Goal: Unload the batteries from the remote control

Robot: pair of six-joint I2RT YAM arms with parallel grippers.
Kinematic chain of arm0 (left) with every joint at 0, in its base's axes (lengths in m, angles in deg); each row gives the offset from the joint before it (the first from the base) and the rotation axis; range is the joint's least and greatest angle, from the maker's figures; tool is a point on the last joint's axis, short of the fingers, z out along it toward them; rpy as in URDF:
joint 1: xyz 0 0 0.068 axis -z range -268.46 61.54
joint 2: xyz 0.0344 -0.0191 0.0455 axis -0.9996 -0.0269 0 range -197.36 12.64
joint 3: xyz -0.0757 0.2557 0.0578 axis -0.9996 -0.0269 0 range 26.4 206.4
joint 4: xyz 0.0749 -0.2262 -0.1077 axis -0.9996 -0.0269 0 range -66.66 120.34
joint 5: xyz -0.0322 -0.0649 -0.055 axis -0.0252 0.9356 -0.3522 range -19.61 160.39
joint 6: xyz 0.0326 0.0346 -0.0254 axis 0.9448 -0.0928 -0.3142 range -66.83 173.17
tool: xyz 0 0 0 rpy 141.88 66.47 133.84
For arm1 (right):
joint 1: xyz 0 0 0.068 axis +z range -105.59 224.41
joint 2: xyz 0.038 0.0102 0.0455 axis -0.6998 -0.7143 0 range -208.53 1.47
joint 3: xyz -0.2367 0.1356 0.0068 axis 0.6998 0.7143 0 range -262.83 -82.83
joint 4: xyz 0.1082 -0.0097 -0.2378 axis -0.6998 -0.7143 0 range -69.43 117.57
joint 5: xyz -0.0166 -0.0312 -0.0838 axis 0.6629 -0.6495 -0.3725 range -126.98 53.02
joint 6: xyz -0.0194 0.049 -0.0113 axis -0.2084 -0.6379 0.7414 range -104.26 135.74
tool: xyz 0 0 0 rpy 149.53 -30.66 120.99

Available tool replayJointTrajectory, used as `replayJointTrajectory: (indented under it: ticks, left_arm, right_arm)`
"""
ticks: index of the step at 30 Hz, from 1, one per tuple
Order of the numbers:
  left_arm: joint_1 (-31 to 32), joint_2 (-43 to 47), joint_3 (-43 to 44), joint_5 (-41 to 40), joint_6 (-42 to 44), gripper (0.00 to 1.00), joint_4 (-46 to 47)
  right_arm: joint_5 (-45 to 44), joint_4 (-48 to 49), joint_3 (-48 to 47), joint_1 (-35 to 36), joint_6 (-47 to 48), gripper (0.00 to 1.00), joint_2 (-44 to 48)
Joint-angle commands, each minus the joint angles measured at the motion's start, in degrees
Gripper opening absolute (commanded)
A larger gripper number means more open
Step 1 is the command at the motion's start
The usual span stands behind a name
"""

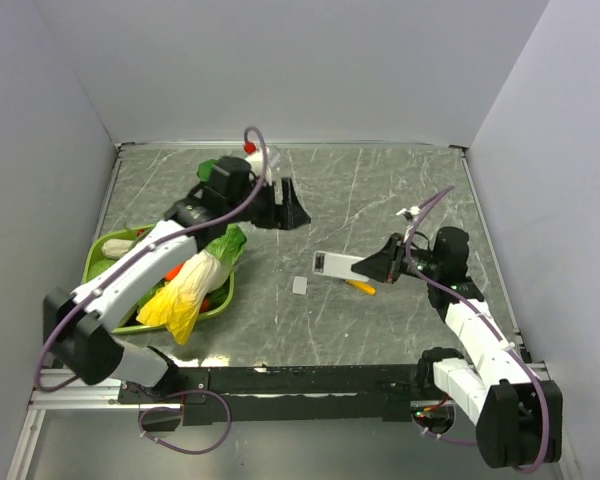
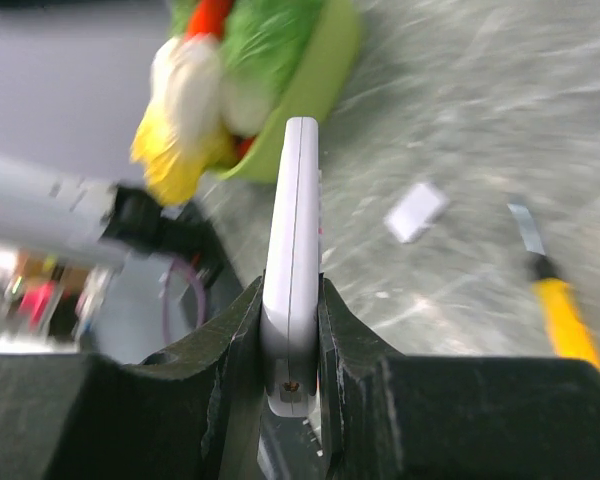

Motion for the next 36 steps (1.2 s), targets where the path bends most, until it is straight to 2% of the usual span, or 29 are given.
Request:
replayJointTrajectory:
  ticks: [1, 5, 7, 10, 15, 21, 32, 36]
  left_arm:
    - [-0.48, 3.37, 4.89, 2.96, 10.03, 0.83, -7.26]
    - [-0.66, 3.29, 8.50, 15.96, 14.27, 0.81, -11.74]
    - [-0.66, 3.46, 8.24, 21.92, 15.24, 0.80, -12.19]
    - [-0.66, 3.20, 6.22, 26.95, 15.76, 0.80, -11.58]
    - [-0.57, 2.93, 1.48, 36.28, 14.89, 0.79, -7.81]
    - [-0.04, 2.15, -0.90, 39.71, 15.23, 0.77, -5.42]
    - [2.86, -0.05, -3.98, 42.62, 16.12, 0.76, -3.93]
    - [4.00, -1.89, -3.54, 42.62, 16.73, 0.70, -4.71]
  right_arm:
    - [7.86, 9.67, -1.91, 6.59, -1.02, 0.00, -1.71]
    - [9.28, 10.11, -2.18, 12.58, 0.31, 0.00, -2.33]
    - [10.24, 14.57, -1.39, 12.85, -1.71, 0.00, -1.89]
    - [12.70, 20.48, -0.24, 13.90, -6.11, 0.00, -1.54]
    - [12.97, 18.73, -0.77, 16.53, -4.97, 0.00, -0.66]
    - [13.93, 22.32, -0.24, 17.16, -7.69, 0.00, -0.57]
    - [13.67, 21.89, -1.20, 17.24, -7.78, 0.00, -1.80]
    - [13.85, 21.11, -2.26, 17.33, -7.52, 0.00, -2.67]
